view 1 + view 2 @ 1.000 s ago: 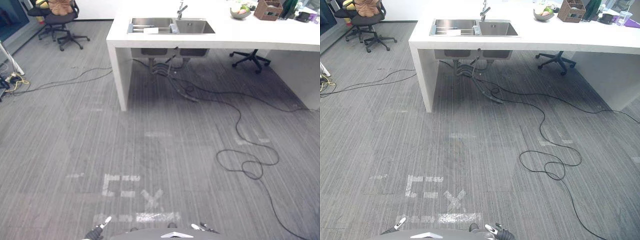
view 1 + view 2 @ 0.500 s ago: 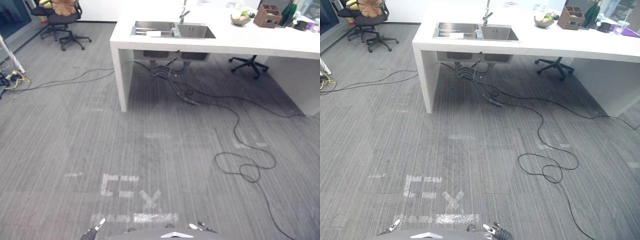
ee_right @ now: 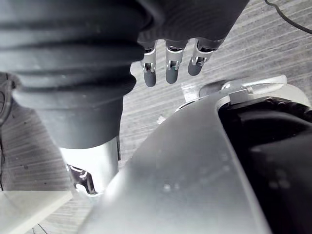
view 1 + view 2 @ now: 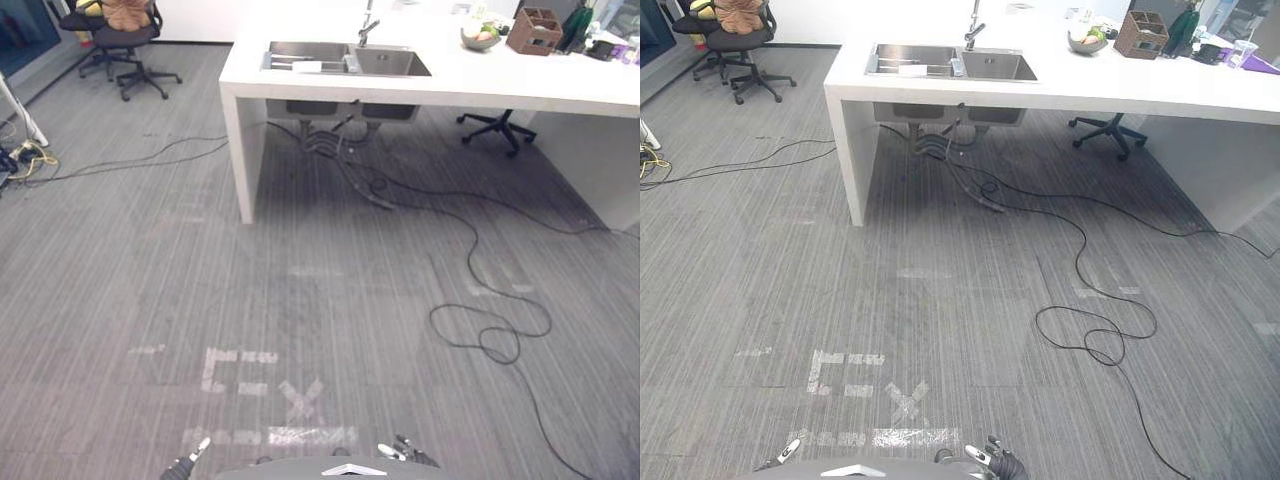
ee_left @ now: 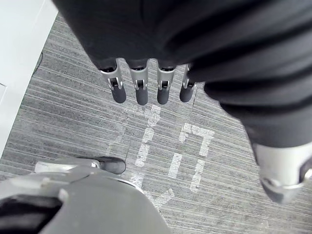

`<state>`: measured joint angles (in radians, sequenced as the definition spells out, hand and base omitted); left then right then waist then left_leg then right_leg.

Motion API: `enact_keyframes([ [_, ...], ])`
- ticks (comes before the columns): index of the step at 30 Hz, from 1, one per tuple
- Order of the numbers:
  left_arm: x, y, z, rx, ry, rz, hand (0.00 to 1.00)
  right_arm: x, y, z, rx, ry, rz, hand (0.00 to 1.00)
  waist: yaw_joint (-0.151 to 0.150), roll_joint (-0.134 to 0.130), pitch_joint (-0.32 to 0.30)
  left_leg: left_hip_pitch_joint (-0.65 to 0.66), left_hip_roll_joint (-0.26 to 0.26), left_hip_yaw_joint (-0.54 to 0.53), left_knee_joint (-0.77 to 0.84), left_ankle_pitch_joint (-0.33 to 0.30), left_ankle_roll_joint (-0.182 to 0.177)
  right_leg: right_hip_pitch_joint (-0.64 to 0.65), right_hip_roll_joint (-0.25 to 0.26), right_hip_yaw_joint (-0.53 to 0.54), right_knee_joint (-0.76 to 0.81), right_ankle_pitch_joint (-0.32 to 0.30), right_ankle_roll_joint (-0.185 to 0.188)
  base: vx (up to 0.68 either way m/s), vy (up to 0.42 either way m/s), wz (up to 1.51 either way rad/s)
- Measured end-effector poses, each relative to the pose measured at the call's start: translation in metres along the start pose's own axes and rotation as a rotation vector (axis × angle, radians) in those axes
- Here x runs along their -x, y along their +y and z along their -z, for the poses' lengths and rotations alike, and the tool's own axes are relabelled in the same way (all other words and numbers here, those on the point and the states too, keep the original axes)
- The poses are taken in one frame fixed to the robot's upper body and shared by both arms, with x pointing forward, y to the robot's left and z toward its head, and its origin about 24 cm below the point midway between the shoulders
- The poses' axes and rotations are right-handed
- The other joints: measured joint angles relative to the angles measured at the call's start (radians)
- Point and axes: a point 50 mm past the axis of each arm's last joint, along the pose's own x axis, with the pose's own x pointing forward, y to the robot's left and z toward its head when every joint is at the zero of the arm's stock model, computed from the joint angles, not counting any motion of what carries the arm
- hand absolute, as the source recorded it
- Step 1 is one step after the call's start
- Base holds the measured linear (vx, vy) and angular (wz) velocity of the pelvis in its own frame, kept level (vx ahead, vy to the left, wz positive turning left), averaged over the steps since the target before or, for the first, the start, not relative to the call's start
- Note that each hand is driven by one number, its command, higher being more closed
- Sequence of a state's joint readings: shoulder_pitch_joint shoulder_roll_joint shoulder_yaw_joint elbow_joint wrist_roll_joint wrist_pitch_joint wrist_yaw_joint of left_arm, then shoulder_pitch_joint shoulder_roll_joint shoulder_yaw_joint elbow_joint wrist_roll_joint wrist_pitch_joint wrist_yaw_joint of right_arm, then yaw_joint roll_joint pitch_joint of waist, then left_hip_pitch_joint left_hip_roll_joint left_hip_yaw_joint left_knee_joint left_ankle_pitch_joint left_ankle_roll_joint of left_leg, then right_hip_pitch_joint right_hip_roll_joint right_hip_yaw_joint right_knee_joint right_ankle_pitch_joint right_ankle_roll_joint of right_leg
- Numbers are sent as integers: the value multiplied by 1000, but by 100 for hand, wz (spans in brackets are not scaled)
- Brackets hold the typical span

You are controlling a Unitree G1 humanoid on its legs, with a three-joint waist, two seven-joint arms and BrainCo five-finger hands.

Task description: Walk over to the sink, pick up the cup, carry it to the dishwasher, place the cup inside the dishwasher, then close the dishwasher door

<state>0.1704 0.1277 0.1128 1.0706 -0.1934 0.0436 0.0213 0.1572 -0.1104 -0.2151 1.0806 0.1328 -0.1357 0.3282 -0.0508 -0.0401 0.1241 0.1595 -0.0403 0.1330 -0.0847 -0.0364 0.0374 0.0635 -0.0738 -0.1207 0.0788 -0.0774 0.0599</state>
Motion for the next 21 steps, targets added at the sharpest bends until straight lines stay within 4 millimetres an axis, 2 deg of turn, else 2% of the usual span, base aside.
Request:
enact_keyframes([
  [2, 0, 5, -2, -7, -9, -13, 0, -1, 5, 2, -60, -15, -3, 0, -1, -16, 6, 4, -19, 8, 6, -13, 7, -89, -44, -6, 205, -92, 11, 77, 12, -12],
  [3, 0, 5, -3, -7, -13, -20, 0, -1, 6, 2, -74, -20, -5, 0, -2, -18, 8, 5, -23, 9, 9, -19, 8, -112, -53, -11, 254, -107, 12, 95, -4, -10],
  [4, -1, 5, -7, 5, -23, -27, 0, -2, 7, -2, -89, -35, -10, 0, 0, -25, 27, 9, -21, 11, 38, -45, 12, -154, -69, -36, 374, -111, 18, 54, 6, -13],
  [5, -1, 5, -9, 17, -26, -29, 0, -3, 8, -5, -98, -53, -15, 0, -1, -23, 51, 22, -15, 11, 55, -60, 18, -198, -85, -50, 489, -104, 29, 78, 13, -9],
  [6, -1, 5, -11, 30, -28, -43, 0, -3, 7, -7, -111, -69, -20, 0, -8, -13, 71, 38, -8, 8, 83, -79, 29, -271, -100, -65, 617, -114, 19, 146, 6, -2],
  [8, -2, 5, -11, 35, -25, -58, 0, -2, 5, -7, -133, -76, -20, 0, -12, -11, 72, 40, 18, 5, 125, -116, 22, -314, -92, -86, 620, -164, 4, 240, -20, 5],
  [9, -2, 5, -10, 38, -21, -70, 0, -1, 4, -4, -146, -87, -17, 0, -16, -1, 78, 46, 59, 3, 161, -154, 6, -354, -65, -111, 541, -162, -4, 262, -42, 6],
  [10, -2, 4, -11, 37, -19, -73, 0, 0, 3, -5, -154, -97, -15, 0, -17, 4, 82, 49, 75, 1, 172, -168, -3, -369, -54, -115, 492, -149, -6, 360, -79, 12],
  [11, -2, 4, -11, 38, -16, -83, 0, 1, 3, -4, -159, -115, -11, 0, -21, 9, 85, 55, 105, -5, 190, -201, -24, -400, -32, -112, 315, -75, 0, 286, -82, 12],
  [12, -3, 4, -12, 42, -17, -85, 0, 2, 3, -3, -162, -119, -10, 0, -20, 7, 86, 56, 109, -9, 197, -217, -34, -407, -30, -110, 244, -44, 5, 374, -141, 19],
  [13, -3, 4, -12, 61, -19, -89, 0, 3, 5, -2, -171, -130, -10, 0, -21, 7, 95, 72, 116, -18, 230, -258, -50, -414, -35, -103, 155, -9, 8, 421, -199, 24],
  [14, -3, 2, -12, 79, -17, -91, 0, 5, 4, 0, -171, -134, -9, 0, -22, 13, 103, 91, 124, -24, 262, -300, -67, -410, -43, -95, 134, -2, 9, 563, -291, 36],
  [15, -2, 1, -10, 92, -17, -92, 0, 8, 4, 4, -174, -135, -15, 0, -22, 14, 106, 124, 128, -37, 297, -357, -91, -396, -49, -73, 133, -26, 15, 529, -287, 32],
  [16, -3, -2, -11, 106, -17, -87, 0, 9, 4, 4, -184, -142, -22, 0, -22, 24, 112, 144, 137, -43, 309, -386, -99, -396, -47, -62, 161, 39, 8, 558, -280, 43],
  [17, -3, -12, -9, 128, -15, -67, 0, 13, -4, 2, -190, -159, -9, 0, -31, 54, 119, 170, 170, -55, 311, -409, -108, -417, -39, -83, 272, 53, 14, 440, -208, 38],
  [18, -3, -15, -12, 128, -26, -57, 0, 14, -5, 1, -194, -170, -4, 0, -33, 68, 117, 178, 177, -55, 310, -409, -106, -437, -40, -82, 331, 52, 13, 659, -315, 46],
  [20, -3, -23, -16, 133, -48, -36, 0, 16, -9, 0, -225, -182, 6, 0, -37, 87, 119, 209, 198, -55, 330, -392, -100, -476, -43, -92, 496, 3, -56, 601, -312, 23],
  [21, -2, -24, -13, 159, -43, -33, 0, 17, -11, 1, -238, -176, 17, 0, -41, 96, 108, 208, 221, -57, 372, -366, -86, -473, -34, -108, 550, -64, -68, 558, -303, 12],
])
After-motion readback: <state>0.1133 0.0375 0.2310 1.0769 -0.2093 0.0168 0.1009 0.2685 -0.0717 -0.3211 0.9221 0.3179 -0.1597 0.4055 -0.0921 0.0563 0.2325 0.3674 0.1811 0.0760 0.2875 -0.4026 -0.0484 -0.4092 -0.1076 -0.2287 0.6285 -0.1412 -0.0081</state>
